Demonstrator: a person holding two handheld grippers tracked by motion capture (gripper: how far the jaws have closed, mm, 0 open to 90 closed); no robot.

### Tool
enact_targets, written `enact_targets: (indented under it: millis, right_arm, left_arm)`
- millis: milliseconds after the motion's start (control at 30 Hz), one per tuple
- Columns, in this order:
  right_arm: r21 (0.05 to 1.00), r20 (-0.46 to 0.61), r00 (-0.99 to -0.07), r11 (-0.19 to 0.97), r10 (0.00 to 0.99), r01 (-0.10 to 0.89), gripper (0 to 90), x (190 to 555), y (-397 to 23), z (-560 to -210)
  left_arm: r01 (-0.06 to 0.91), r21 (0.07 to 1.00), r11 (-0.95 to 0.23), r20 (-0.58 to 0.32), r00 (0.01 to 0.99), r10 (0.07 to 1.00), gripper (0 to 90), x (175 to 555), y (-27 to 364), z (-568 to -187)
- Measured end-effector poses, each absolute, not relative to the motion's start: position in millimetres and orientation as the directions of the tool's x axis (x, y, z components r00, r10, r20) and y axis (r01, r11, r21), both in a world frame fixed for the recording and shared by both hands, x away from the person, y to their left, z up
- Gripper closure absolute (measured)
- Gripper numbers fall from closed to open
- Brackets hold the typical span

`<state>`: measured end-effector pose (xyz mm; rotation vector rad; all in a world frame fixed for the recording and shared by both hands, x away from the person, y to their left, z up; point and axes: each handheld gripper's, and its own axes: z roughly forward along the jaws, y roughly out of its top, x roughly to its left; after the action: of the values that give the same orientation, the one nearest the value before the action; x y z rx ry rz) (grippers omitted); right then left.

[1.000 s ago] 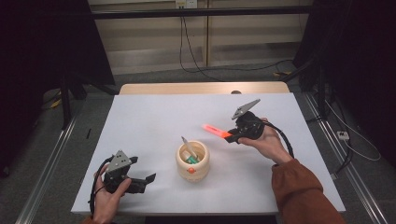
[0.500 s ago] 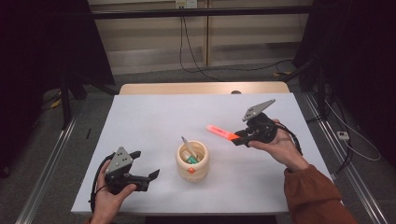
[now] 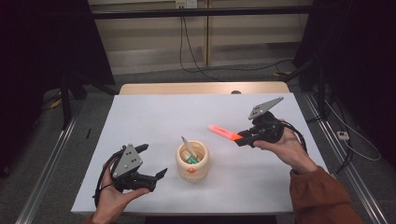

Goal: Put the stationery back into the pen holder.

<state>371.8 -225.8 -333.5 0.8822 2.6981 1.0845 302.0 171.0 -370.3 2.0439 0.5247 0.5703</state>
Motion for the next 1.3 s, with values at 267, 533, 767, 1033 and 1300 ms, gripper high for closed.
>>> enact_targets:
  millis: [267,533,767,1033,1300]
  right_arm:
    - [0.666,0.099,-0.845,0.597,0.525,0.448,68.1,369.8,-213.9,-327.7]
    - [0.667,0.084,-0.864,0.617,0.496,0.419,68.1,368.7,-202.8,-316.0]
    - [0.672,0.072,-0.871,0.622,0.487,0.403,68.1,366.6,-195.0,-310.9]
    - [0.671,0.071,-0.876,0.627,0.477,0.396,68.1,364.8,-193.2,-310.3]
    - [0.676,0.071,-0.886,0.631,0.459,0.381,68.1,360.7,-184.9,-309.1]
  left_arm:
    - [0.077,0.85,-0.521,0.249,0.812,0.528,6.9,307.1,150.9,-363.3]
    - [-0.004,0.82,-0.572,0.351,0.793,0.497,9.1,311.8,130.9,-359.2]
    - [-0.082,0.781,-0.619,0.448,0.764,0.464,9.1,311.9,110.5,-354.1]
    - [-0.173,0.721,-0.671,0.568,0.702,0.429,10.0,310.9,93.9,-352.1]
    - [-0.226,0.66,-0.716,0.649,0.652,0.393,13.3,310.6,78.8,-353.3]
